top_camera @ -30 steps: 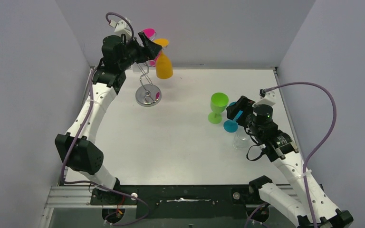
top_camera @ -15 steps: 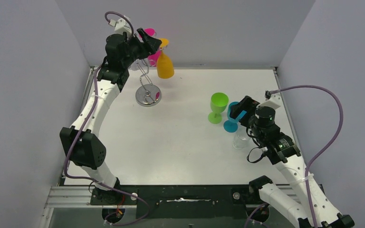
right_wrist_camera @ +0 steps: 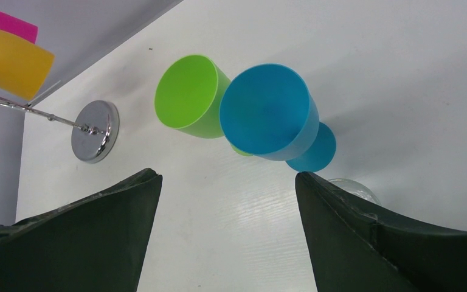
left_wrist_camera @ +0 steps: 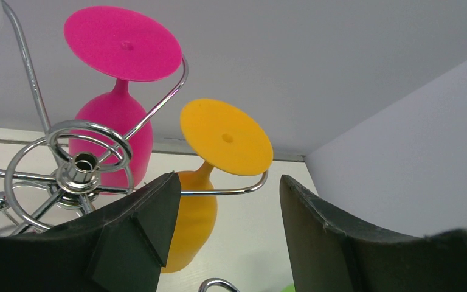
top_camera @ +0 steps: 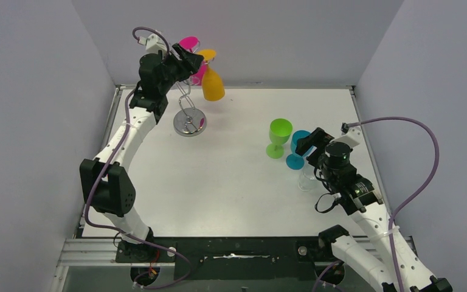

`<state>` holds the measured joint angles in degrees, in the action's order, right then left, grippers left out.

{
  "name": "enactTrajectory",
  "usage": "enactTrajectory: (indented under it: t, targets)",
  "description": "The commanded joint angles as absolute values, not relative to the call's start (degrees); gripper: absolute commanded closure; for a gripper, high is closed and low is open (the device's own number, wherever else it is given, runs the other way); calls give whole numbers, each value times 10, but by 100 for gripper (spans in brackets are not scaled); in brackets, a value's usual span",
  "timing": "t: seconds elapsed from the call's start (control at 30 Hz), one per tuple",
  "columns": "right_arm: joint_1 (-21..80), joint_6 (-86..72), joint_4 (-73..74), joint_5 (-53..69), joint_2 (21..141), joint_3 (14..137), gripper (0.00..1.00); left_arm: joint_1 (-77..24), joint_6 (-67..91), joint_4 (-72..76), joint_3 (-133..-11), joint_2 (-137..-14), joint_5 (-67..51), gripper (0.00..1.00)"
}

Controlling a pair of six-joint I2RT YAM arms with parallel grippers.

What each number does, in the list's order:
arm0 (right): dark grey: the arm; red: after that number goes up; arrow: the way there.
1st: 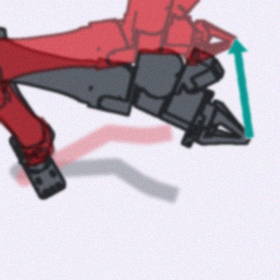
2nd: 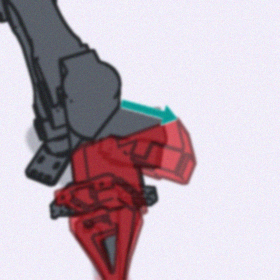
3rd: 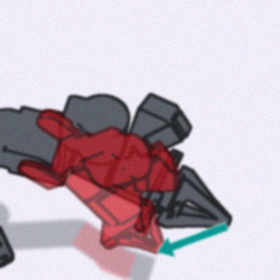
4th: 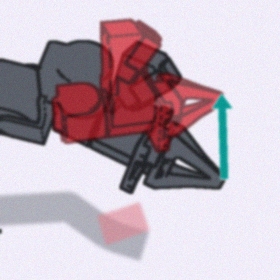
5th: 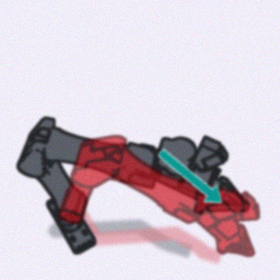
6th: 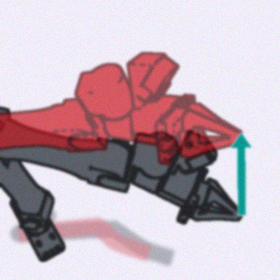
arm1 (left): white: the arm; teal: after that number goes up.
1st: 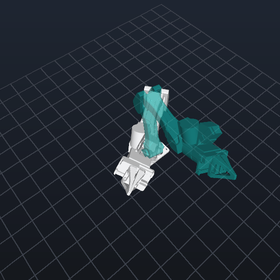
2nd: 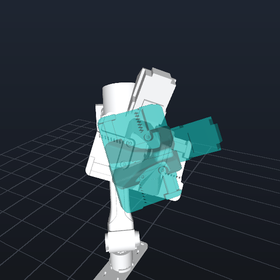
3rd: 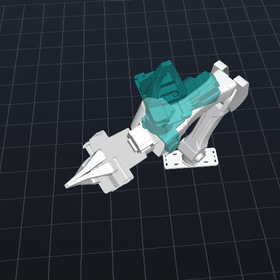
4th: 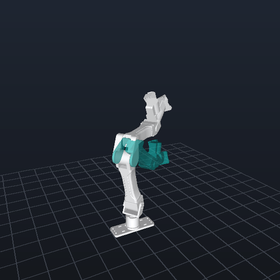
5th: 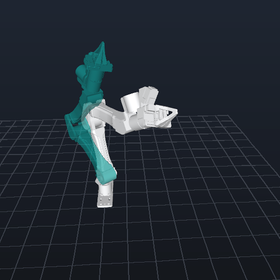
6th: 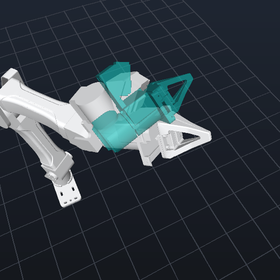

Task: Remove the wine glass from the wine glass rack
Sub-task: Pick up the wine glass from the wine rack.

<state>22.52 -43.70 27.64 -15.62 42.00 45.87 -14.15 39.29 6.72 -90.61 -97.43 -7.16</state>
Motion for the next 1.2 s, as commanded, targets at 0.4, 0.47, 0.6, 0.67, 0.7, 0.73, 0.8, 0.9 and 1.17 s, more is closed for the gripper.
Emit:
enactTrajectory:
  t: [0.4,0.47,0.6,0.67,0.7,0.73,0.8,0.9,1.17]
  targets:
    - [223,-490,272,-165,453,454,17,-142,416,-21,-1021,-1047,-112,48]
    - [223,-492,279,-164,460,459,16,-141,418,-25,-1021,-1048,-121,48]
    - [223,-494,285,-161,465,461,16,-141,430,-26,-1029,-1052,-133,52]
    - [223,-495,284,-160,465,461,16,-141,437,-20,-1036,-1055,-143,54]
    - [223,-495,283,-160,464,461,16,-141,441,-20,-1040,-1057,-146,54]
    - [223,-494,282,-159,464,461,16,-141,445,-21,-1044,-1059,-149,55]
    - [223,-491,275,-156,462,459,16,-141,457,-18,-1048,-1061,-153,54]
    - [223,-489,258,-150,460,452,16,-140,474,-3,-1044,-1063,-152,57]
    - [223,-475,250,-128,465,451,15,-140,516,33,-1037,-1066,-147,64]
